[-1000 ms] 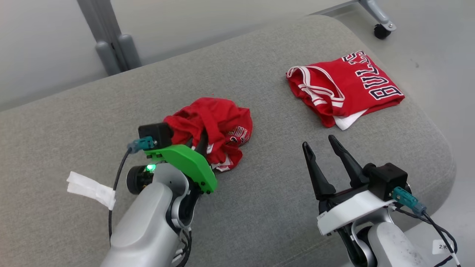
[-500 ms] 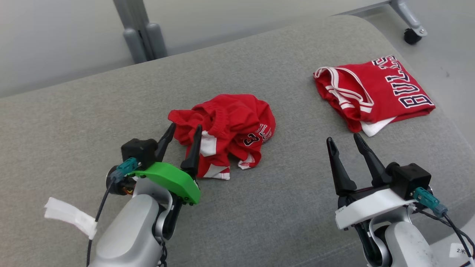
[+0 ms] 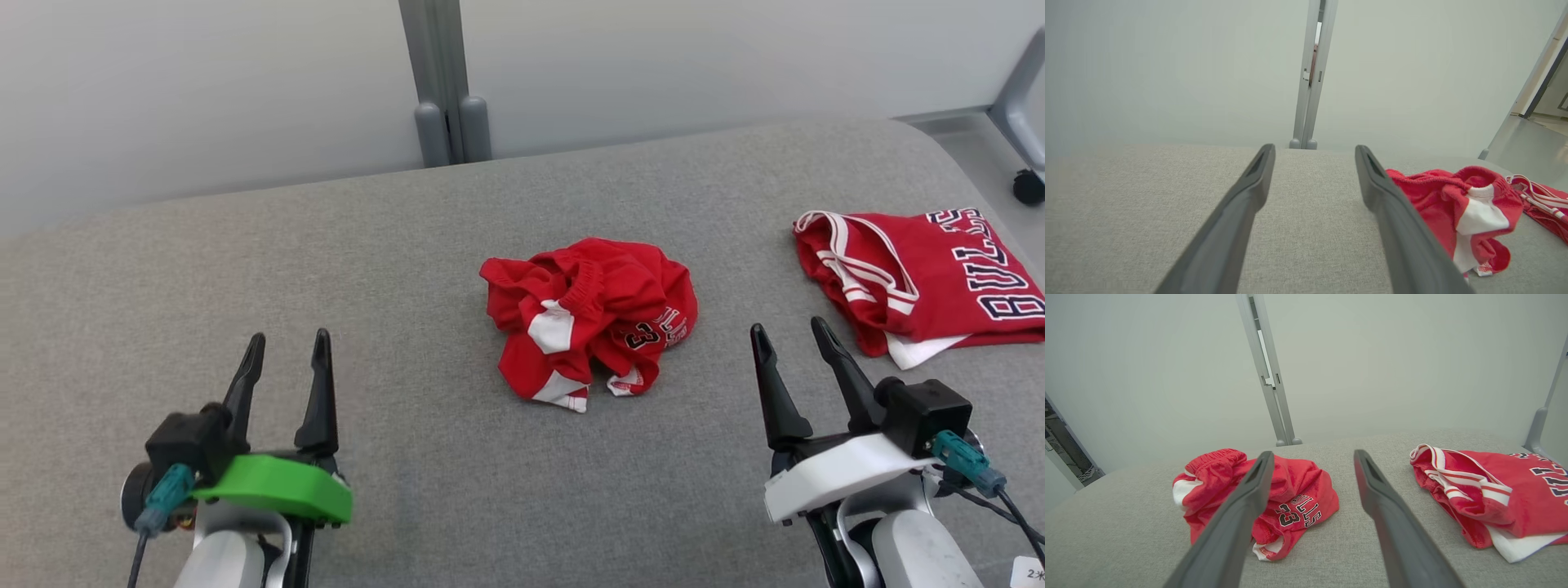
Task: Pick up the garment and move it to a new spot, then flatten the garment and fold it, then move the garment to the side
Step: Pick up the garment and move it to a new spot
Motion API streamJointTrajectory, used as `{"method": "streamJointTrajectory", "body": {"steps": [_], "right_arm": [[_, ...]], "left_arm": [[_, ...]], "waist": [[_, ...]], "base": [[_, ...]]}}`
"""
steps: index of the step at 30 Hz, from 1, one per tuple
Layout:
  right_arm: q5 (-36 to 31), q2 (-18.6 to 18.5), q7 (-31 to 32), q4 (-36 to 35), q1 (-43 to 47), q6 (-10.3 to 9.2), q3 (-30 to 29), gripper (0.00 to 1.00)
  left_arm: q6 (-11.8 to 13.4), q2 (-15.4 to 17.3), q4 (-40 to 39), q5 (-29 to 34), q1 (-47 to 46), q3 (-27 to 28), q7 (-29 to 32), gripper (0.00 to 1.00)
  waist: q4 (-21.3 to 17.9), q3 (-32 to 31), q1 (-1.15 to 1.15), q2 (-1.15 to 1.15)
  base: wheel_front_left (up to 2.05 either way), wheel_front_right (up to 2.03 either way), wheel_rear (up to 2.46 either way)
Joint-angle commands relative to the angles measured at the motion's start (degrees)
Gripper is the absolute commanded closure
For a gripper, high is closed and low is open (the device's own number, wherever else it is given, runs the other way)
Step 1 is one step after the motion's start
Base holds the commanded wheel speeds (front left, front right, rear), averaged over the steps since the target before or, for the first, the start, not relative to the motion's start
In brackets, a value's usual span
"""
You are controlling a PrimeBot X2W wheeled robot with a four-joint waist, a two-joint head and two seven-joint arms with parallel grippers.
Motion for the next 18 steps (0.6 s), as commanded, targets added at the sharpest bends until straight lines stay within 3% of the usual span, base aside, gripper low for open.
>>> {"method": "streamJointTrajectory", "body": {"steps": [1, 13, 18], "right_arm": [[-0.6, -0.1, 0.0, 0.3, 1.4, -0.08, -0.5, 0.00], [-1.2, -0.1, 0.5, 0.1, 5.4, -0.08, -3.4, 0.00], [-0.7, -0.1, 0.5, 0.1, 5.3, -0.08, -3.4, 0.00]], "left_arm": [[0.0, -0.7, -1.0, 1.5, 2.3, 1.8, -0.1, 0.00], [-3.3, -2.7, -4.2, 8.5, 12.8, 10.8, -0.1, 0.00], [-4.0, -3.8, -5.1, 10.7, 14.8, 12.2, -0.2, 0.00]], "waist": [[1.6, -1.8, 0.00, 0.00], [1.5, -2.0, 0.00, 0.00], [1.3, -1.9, 0.00, 0.00]], "base": [[0.00, 0.00, 0.00], [0.00, 0.00, 0.00], [0.00, 0.00, 0.00]]}}
